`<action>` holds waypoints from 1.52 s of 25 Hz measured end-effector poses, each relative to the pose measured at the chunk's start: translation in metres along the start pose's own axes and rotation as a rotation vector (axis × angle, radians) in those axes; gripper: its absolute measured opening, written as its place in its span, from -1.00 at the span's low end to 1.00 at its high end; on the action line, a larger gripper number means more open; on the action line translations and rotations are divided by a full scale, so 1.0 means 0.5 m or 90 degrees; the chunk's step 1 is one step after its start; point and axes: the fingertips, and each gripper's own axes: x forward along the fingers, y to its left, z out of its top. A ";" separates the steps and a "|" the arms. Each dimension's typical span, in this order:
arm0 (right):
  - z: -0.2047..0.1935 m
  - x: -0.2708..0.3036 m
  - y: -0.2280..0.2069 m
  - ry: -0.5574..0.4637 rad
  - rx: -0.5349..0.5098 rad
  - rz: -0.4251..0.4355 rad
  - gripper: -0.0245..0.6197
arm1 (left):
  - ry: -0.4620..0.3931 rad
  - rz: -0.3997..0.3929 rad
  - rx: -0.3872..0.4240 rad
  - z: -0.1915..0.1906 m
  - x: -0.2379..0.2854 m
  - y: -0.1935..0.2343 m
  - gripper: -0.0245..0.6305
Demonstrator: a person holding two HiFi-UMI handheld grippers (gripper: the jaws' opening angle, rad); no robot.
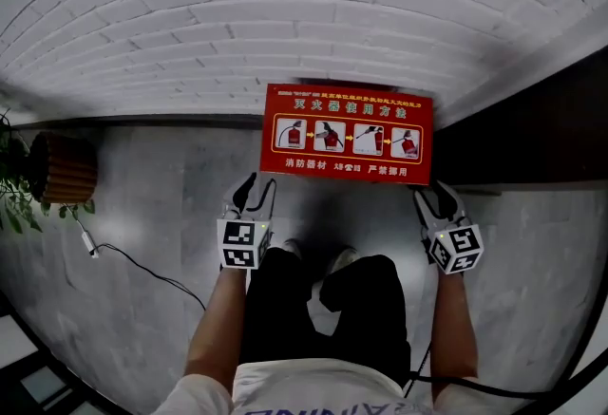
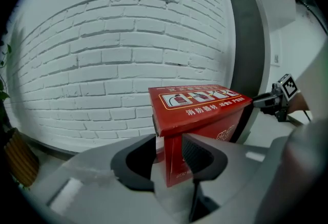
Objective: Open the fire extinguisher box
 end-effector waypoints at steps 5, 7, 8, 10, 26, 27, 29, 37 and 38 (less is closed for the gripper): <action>0.013 0.003 0.005 -0.010 -0.013 0.007 -0.50 | 0.003 0.005 0.000 0.006 0.017 0.000 -0.56; 0.014 0.002 0.007 -0.013 -0.007 0.009 -0.50 | 0.005 0.007 -0.001 0.007 0.019 0.003 -0.58; 0.014 0.002 0.008 -0.013 -0.004 0.009 -0.50 | 0.005 0.006 -0.001 0.007 0.019 0.003 -0.58; 0.017 0.000 0.009 -0.012 -0.004 0.008 -0.50 | 0.010 0.006 -0.004 0.007 0.018 0.004 -0.58; 0.327 -0.054 -0.006 -0.140 0.024 -0.010 -0.50 | -0.104 0.048 0.016 0.319 -0.070 0.044 -0.58; 0.354 -0.049 -0.015 -0.149 0.031 -0.013 -0.50 | -0.109 0.051 0.016 0.347 -0.066 0.050 -0.58; 0.403 -0.034 -0.035 -0.161 0.043 -0.016 -0.50 | -0.118 0.055 0.019 0.399 -0.053 0.060 -0.58; 0.547 0.056 -0.115 -0.212 0.006 -0.044 -0.52 | -0.175 0.071 0.030 0.553 0.040 0.116 -0.60; 0.558 0.069 -0.124 -0.221 0.003 -0.045 -0.53 | -0.178 0.074 0.029 0.565 0.053 0.123 -0.60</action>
